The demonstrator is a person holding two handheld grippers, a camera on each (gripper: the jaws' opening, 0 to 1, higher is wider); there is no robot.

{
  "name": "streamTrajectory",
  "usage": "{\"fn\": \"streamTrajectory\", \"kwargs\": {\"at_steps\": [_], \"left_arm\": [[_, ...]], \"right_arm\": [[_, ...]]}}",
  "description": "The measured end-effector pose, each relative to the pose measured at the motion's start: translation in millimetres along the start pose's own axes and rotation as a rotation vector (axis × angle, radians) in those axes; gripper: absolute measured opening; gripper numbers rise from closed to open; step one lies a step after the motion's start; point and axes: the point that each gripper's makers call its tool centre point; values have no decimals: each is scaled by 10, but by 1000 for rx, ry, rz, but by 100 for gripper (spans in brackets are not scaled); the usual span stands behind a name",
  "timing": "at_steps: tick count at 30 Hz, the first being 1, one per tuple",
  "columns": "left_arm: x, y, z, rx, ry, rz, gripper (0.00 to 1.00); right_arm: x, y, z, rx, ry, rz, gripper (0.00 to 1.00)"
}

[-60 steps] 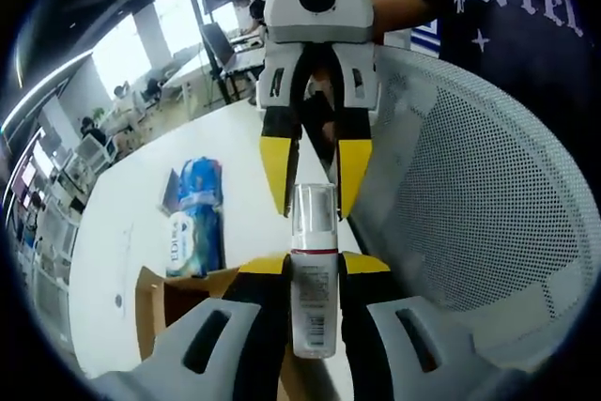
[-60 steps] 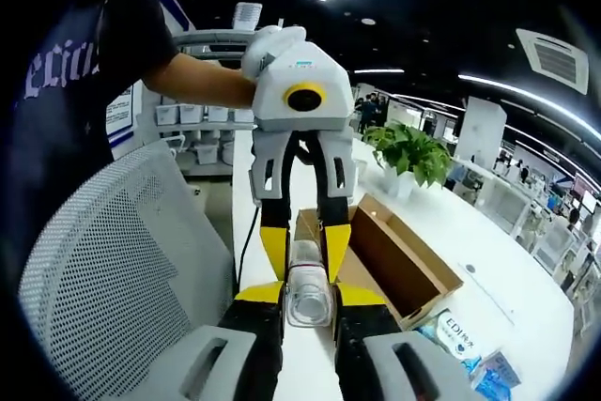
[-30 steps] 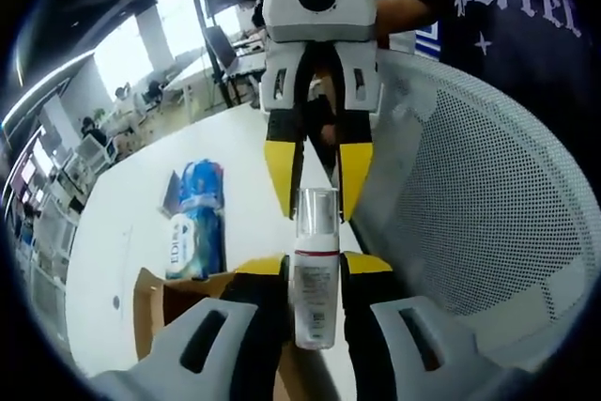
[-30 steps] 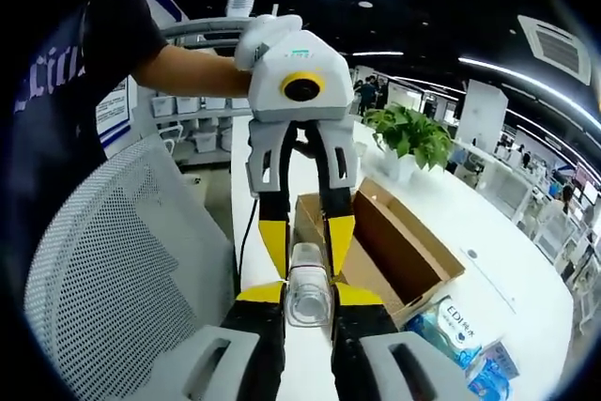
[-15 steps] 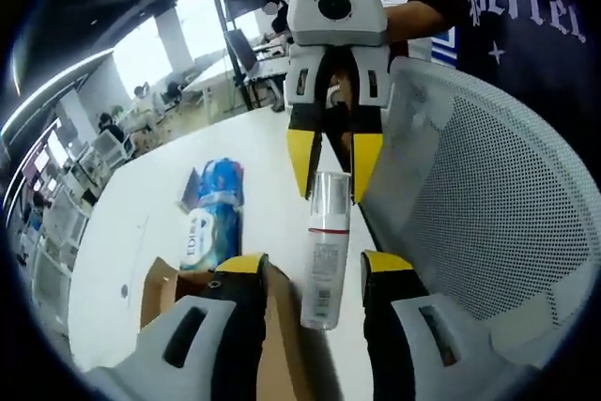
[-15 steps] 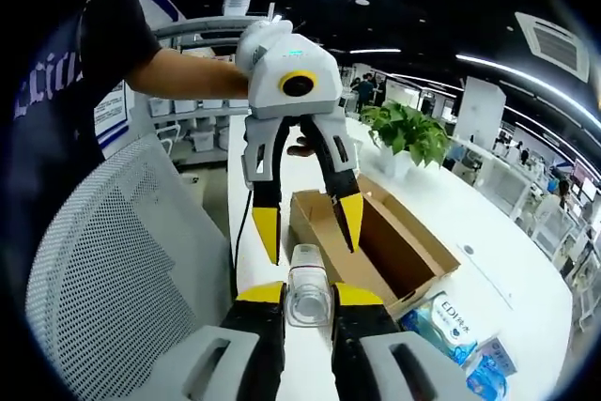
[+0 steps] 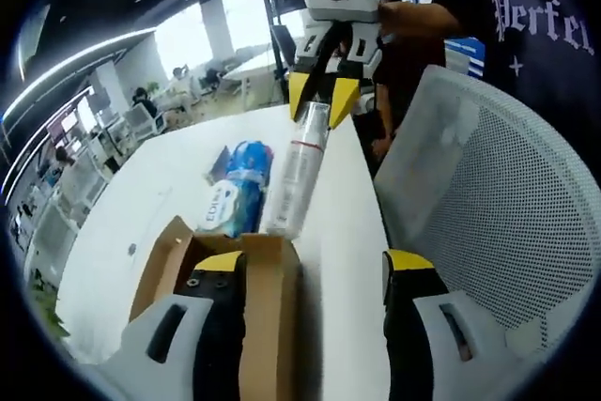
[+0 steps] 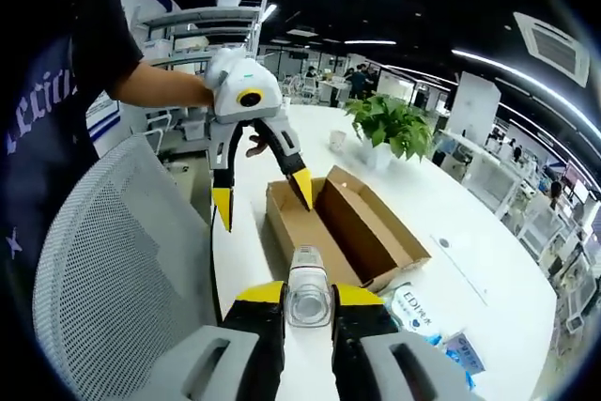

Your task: Operate the shoe box by opening the lid, removing the specified soft item, and placing it in the target area until the item is outside and the box remains undamaged.

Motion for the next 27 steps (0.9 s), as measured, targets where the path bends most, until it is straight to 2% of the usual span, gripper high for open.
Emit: {"fn": "streamTrajectory", "kwargs": {"at_steps": [8,13,27], "left_arm": [[-79,118,-26,59,57,35,64],[-107,197,-44,104,106,80,67],[-287,491,-20,271,216,141,79]], "right_arm": [[-3,95,330,-35,28,-33,13],[19,126,529,-51,61,-57,13],[54,62,1019,-50,164,-148,13]]}}
Point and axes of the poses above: the point that each gripper's makers call its tool centre point, and the gripper's own axes: y roughly backward along the fingers, z roughly to its right, x roughly out of its top, and after that the axes turned 10 degrees about -x, right-handed
